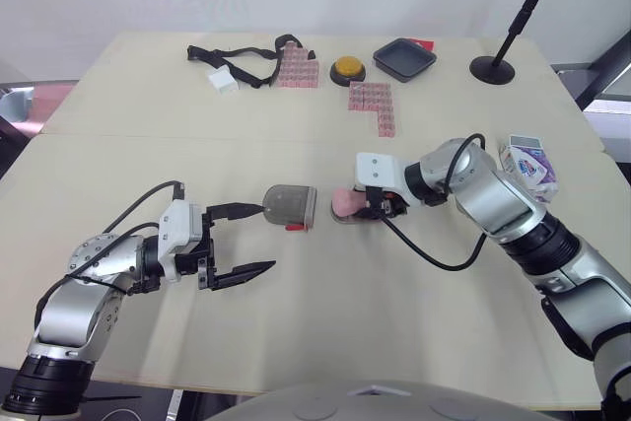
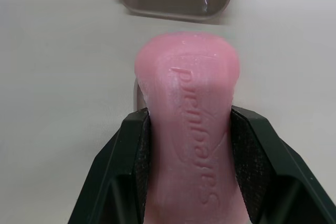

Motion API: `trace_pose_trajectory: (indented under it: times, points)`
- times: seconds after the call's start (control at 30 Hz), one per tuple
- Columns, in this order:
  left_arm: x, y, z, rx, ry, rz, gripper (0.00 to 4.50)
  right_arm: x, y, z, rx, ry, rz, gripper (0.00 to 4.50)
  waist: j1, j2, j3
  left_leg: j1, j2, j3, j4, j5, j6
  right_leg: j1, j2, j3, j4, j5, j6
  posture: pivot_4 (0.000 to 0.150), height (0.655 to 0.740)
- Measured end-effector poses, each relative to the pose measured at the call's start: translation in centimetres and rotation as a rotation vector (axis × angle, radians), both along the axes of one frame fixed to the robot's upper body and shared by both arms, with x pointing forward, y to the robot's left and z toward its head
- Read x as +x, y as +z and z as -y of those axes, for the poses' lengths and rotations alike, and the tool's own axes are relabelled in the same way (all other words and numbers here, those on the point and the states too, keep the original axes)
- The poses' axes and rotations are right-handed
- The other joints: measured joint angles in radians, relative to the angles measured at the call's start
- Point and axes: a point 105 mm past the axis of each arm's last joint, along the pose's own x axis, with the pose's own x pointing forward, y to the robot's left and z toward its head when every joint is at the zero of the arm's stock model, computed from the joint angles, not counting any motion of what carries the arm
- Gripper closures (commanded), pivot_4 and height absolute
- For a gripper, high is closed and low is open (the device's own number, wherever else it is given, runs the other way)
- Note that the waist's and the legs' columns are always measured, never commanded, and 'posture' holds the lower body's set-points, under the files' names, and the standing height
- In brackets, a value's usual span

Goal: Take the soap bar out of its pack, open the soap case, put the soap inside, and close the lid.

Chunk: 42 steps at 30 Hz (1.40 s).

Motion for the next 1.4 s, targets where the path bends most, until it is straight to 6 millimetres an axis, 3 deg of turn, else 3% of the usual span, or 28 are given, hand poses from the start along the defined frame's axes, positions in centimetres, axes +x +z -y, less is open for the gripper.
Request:
trace_pose_trajectory:
  times: [0.4,0.43,0.47,0.63,0.67,0.87,0.93,1.1,1.23,1.4]
  points:
    - [0.1,0.0,0.0,0.003,0.016,0.006,0.00,0.3,-0.7,0.4,-0.022,-0.017,-0.015,2.80,0.000,0.000,0.000,0.001,0.000,0.000,0.000,0.001,-0.004,0.000,0.000,0.000,0.000,0.000,0.000,0.150,0.7338]
    - [0.1,0.0,0.0,0.003,0.016,0.006,0.00,0.3,-0.7,0.4,-0.022,-0.018,-0.014,1.80,0.000,0.000,0.000,0.001,0.000,0.000,0.000,0.001,-0.004,0.000,0.000,0.000,0.000,0.000,0.000,0.150,0.7338]
    - [0.1,0.0,0.0,0.003,0.016,0.006,0.00,0.3,-0.7,0.4,-0.022,-0.018,-0.014,1.78,0.000,0.000,0.000,0.001,0.000,0.000,-0.001,0.001,-0.004,0.000,0.000,0.000,0.000,0.000,0.000,0.150,0.7338]
    - [0.1,-0.1,0.1,-0.003,0.018,0.007,0.00,0.3,-0.6,0.3,-0.019,-0.019,-0.002,0.13,0.000,0.000,0.000,0.001,0.000,0.000,-0.001,0.001,-0.004,0.000,0.000,0.000,0.000,0.000,0.000,0.150,0.7338]
    - [0.2,-0.1,0.1,-0.003,0.018,0.008,0.00,0.3,-0.6,0.3,-0.019,-0.018,-0.002,0.02,0.000,0.000,0.000,0.001,0.000,0.000,-0.001,0.001,-0.004,0.000,0.000,0.000,0.000,0.000,0.000,0.150,0.7338]
    - [0.2,-0.1,0.4,0.000,0.008,0.010,0.00,0.2,0.0,0.4,0.000,-0.012,0.005,0.02,0.001,0.000,0.000,0.001,0.000,0.000,-0.001,0.001,-0.004,0.000,0.000,0.000,0.000,0.000,0.000,0.150,0.7338]
    - [0.2,-0.1,0.5,0.000,0.003,0.014,0.00,0.3,1.0,0.7,0.043,-0.023,0.022,0.02,0.001,0.000,0.000,0.001,0.000,0.000,-0.001,0.001,-0.004,0.001,0.000,0.001,0.000,0.000,0.000,0.150,0.7338]
    - [0.3,0.1,0.5,0.002,0.000,0.026,0.00,0.1,3.0,2.9,0.213,-0.079,0.019,0.02,0.010,-0.001,-0.001,0.001,0.000,0.001,-0.001,0.000,-0.004,0.001,0.000,0.001,-0.001,0.000,0.000,0.150,0.7338]
    - [0.5,0.2,0.5,0.011,-0.015,0.035,0.00,-2.2,3.6,4.5,0.418,-0.080,-0.013,0.02,0.022,-0.001,-0.001,0.002,0.000,0.001,-0.003,-0.002,0.000,0.001,0.000,0.001,-0.001,0.000,0.000,0.150,0.7338]
    - [1.4,0.1,0.0,0.054,-0.030,0.037,0.00,-6.1,1.7,8.3,0.656,-0.138,-0.072,0.02,0.037,-0.002,-0.001,0.003,0.000,0.003,-0.003,-0.002,0.000,0.001,-0.001,0.002,-0.003,0.000,-0.001,0.150,0.7338]
